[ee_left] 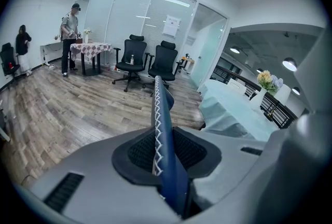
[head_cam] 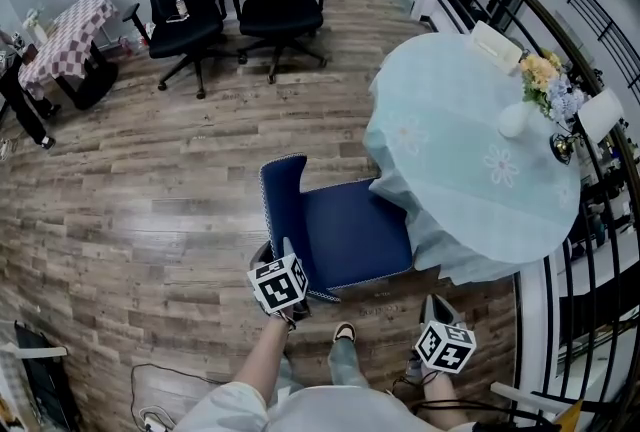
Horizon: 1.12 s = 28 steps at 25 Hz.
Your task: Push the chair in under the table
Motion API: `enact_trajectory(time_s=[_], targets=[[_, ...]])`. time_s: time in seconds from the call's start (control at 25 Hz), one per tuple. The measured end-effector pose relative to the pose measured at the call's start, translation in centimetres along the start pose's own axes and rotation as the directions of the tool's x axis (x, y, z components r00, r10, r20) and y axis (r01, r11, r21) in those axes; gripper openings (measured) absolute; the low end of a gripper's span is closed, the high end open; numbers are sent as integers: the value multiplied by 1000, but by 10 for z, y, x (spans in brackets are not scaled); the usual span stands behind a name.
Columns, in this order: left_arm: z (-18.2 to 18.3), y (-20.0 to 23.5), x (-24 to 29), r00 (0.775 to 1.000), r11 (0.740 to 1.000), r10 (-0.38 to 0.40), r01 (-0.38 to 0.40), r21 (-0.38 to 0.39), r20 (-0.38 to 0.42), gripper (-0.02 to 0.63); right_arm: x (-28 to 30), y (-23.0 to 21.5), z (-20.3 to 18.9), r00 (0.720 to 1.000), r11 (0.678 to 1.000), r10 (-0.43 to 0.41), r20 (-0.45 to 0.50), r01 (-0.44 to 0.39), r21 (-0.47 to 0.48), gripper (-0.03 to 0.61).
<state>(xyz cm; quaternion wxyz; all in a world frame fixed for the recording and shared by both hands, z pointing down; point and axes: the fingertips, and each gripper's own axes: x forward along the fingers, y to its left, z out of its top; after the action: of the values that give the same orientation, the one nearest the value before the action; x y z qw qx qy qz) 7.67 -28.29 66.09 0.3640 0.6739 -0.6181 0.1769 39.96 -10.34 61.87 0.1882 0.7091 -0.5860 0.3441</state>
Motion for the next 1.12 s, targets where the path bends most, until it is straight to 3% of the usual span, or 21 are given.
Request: enact_trajectory(time_s=[1.12], targets=[[-16,-67,13,999,1000,30,-30,0,-19,95,48,-46,45,997,997,72,1,-72,-21,17]])
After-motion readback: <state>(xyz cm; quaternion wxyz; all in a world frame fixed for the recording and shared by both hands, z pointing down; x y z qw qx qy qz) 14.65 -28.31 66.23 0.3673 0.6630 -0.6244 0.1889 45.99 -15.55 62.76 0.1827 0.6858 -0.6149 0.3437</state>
